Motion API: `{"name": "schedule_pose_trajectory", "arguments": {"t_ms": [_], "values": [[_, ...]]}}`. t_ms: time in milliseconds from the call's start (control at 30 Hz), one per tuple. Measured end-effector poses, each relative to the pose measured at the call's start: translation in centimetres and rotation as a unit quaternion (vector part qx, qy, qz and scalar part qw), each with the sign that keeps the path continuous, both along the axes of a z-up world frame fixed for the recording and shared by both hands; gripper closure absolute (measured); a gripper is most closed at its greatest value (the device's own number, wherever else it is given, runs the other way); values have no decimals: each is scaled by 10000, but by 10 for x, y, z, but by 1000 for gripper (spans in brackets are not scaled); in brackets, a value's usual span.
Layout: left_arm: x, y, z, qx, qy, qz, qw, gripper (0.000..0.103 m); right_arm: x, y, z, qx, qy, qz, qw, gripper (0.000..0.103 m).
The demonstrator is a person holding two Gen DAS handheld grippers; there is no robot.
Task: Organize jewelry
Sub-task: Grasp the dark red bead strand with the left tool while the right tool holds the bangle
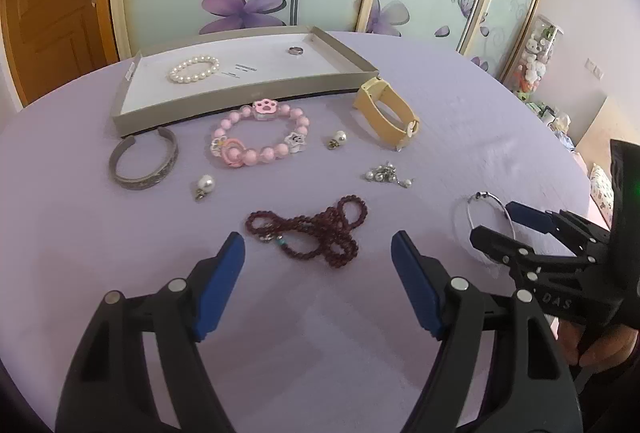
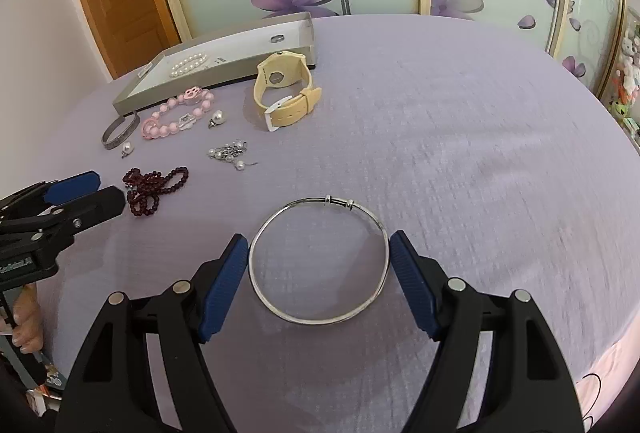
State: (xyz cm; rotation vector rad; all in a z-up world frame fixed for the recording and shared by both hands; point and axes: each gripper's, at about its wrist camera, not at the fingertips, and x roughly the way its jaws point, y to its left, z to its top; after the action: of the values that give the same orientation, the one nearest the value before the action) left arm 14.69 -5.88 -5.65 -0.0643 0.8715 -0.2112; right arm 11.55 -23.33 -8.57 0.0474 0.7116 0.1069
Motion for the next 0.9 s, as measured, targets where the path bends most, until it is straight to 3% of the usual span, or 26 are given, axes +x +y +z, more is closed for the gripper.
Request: {"name": "schedule_pose_trajectory", "arguments": {"t_ms": [500,600,700,767,900], "values": [[23,-16,-18,278,245,171,9992,35,-6,-7,-1,62,-22,32,10000,29],[27,-18,-18,350,225,275,9988,45,-5,-8,0,49,-12,28,10000,29],[25,-20,-18,433,171,271,9986,64,-6,-9,0,54,-5,26,10000,29],[22,-20,-17,366,166,205,9990,82,-5,-9,1,58,-3,33,10000,29],[16,-25,-17,479,102,79,9988,91,-5,-6,2,63,-11,54,10000,29]]}}
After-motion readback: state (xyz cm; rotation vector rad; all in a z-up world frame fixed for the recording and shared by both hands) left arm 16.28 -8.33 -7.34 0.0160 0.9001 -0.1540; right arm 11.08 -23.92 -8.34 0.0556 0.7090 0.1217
